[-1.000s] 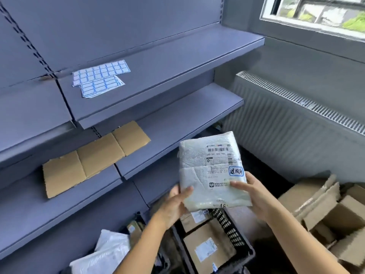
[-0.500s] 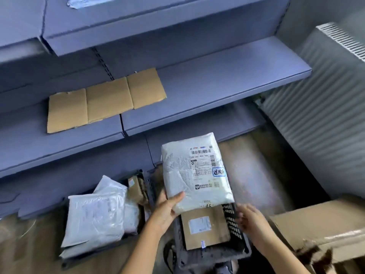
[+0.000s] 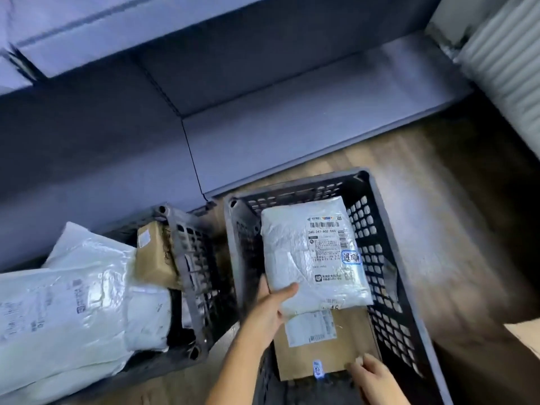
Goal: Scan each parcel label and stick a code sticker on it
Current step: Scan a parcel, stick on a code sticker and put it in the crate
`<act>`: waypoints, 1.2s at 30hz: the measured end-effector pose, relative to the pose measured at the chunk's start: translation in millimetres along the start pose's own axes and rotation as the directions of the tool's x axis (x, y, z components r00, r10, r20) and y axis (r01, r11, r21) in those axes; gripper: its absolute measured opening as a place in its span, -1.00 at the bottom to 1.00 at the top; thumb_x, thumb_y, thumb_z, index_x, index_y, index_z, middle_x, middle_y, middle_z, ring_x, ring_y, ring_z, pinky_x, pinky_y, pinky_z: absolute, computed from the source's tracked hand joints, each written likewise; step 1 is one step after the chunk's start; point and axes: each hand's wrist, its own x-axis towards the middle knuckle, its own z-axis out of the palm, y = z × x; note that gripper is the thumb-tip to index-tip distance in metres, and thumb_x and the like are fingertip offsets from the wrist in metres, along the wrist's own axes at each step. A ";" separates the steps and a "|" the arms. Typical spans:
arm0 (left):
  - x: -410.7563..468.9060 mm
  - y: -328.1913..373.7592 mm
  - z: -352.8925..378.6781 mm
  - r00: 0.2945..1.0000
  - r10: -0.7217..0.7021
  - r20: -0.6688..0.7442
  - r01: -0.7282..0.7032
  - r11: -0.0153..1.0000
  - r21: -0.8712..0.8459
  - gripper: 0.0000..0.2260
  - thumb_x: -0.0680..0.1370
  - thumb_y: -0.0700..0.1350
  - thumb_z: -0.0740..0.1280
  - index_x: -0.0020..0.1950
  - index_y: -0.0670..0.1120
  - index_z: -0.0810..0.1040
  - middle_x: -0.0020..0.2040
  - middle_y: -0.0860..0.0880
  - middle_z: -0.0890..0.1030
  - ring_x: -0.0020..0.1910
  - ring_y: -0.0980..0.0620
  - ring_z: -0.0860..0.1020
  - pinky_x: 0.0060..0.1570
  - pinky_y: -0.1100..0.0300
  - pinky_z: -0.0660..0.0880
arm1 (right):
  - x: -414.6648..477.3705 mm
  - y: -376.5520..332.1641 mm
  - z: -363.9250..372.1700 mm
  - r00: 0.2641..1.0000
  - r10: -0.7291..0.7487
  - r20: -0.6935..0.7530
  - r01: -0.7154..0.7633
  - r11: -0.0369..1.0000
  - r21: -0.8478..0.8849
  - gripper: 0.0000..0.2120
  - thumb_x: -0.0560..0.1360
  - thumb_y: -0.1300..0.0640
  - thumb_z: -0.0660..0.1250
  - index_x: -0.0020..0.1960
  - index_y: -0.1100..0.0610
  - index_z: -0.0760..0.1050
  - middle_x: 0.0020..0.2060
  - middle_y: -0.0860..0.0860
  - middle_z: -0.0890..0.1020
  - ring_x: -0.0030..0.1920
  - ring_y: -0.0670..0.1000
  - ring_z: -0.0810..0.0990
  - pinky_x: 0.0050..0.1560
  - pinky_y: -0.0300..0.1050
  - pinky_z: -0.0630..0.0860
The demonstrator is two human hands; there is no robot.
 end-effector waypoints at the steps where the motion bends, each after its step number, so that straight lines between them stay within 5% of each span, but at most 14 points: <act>1: 19.1 -8.2 -3.9 1.000 0.005 -0.004 -0.005 1.000 -0.007 -0.59 0.42 -0.31 0.38 0.16 0.07 0.45 0.08 0.02 0.66 -0.01 0.03 0.64 -0.24 0.08 0.60 | 17.9 3.3 5.0 0.999 -0.014 0.033 0.014 1.000 -0.012 -0.63 0.49 0.36 0.28 -0.43 0.12 0.30 -0.65 -0.09 0.36 -0.53 -0.11 0.34 -0.48 -0.34 0.23; 13: 128.5 -53.6 -24.3 0.999 0.001 -0.039 -0.002 1.000 -0.025 -0.65 0.47 -0.32 0.35 0.06 0.11 0.46 0.01 0.10 0.64 -0.02 0.06 0.61 -0.21 0.08 0.56 | 120.5 -5.7 46.5 0.976 -0.138 0.168 0.135 0.990 0.030 -0.72 0.51 0.26 0.26 -0.31 0.09 0.24 -0.51 -0.07 0.30 -0.45 -0.07 0.27 -0.40 -0.22 0.24; 20: 156.9 -57.7 -32.4 0.989 0.061 -0.139 -0.058 0.998 0.021 -0.65 0.47 -0.30 0.39 0.16 0.02 0.43 0.10 0.00 0.61 0.04 0.00 0.59 0.00 0.00 0.56 | 134.5 -18.3 55.8 0.973 -0.154 0.174 0.147 0.988 0.053 -0.72 0.50 0.26 0.26 -0.31 0.09 0.25 -0.49 -0.06 0.31 -0.46 -0.06 0.29 -0.40 -0.22 0.25; 23: 162.8 -67.4 -30.2 0.930 0.103 -0.354 -0.018 0.972 0.235 -0.58 0.48 -0.14 0.43 0.26 -0.04 0.35 0.24 -0.10 0.54 0.14 -0.09 0.55 0.19 -0.05 0.48 | 131.8 -22.3 59.1 0.972 -0.154 0.180 0.147 0.988 0.052 -0.73 0.50 0.26 0.26 -0.31 0.09 0.25 -0.49 -0.06 0.31 -0.46 -0.06 0.29 -0.40 -0.21 0.25; 26: 150.1 -66.4 -19.0 0.875 0.161 -0.456 0.134 0.826 0.548 -0.43 0.52 -0.01 0.35 0.42 -0.22 0.24 0.36 -0.19 0.41 0.29 -0.17 0.44 0.25 0.03 0.40 | 119.9 -29.6 59.3 0.971 -0.160 0.180 0.154 0.987 0.042 -0.74 0.50 0.26 0.25 -0.30 0.09 0.25 -0.49 -0.06 0.32 -0.46 -0.06 0.30 -0.40 -0.22 0.26; 29: 120.8 -54.7 -12.8 0.898 0.161 -0.410 0.154 0.757 0.635 -0.47 0.55 -0.03 0.28 0.44 -0.20 0.23 0.37 -0.18 0.40 0.30 -0.17 0.42 0.26 0.03 0.39 | 93.1 -41.4 55.4 0.970 -0.164 0.180 0.163 0.986 0.021 -0.75 0.51 0.27 0.24 -0.29 0.11 0.26 -0.50 -0.05 0.32 -0.47 -0.08 0.29 -0.41 -0.22 0.26; 32: 73.9 -34.5 -11.1 0.959 0.133 -0.249 0.075 0.731 0.679 -0.70 0.57 -0.11 0.23 0.29 -0.12 0.41 0.17 -0.01 0.52 0.08 0.00 0.51 0.01 0.21 0.40 | 54.6 -60.3 49.2 0.971 -0.170 0.170 0.172 0.985 0.004 -0.77 0.50 0.26 0.24 -0.27 0.11 0.27 -0.48 -0.04 0.32 -0.45 -0.07 0.28 -0.40 -0.20 0.25; 36: -8.7 17.2 -5.8 0.980 0.163 -0.114 -0.045 0.741 0.670 -0.83 0.58 -0.21 0.21 0.15 -0.08 0.49 0.07 -0.04 0.58 -0.01 0.02 0.55 -0.14 0.28 0.43 | -14.7 -107.9 43.7 0.954 -0.242 0.179 0.246 0.969 0.001 -0.74 0.52 0.26 0.25 -0.28 0.10 0.23 -0.45 -0.02 0.30 -0.43 -0.05 0.26 -0.39 -0.21 0.22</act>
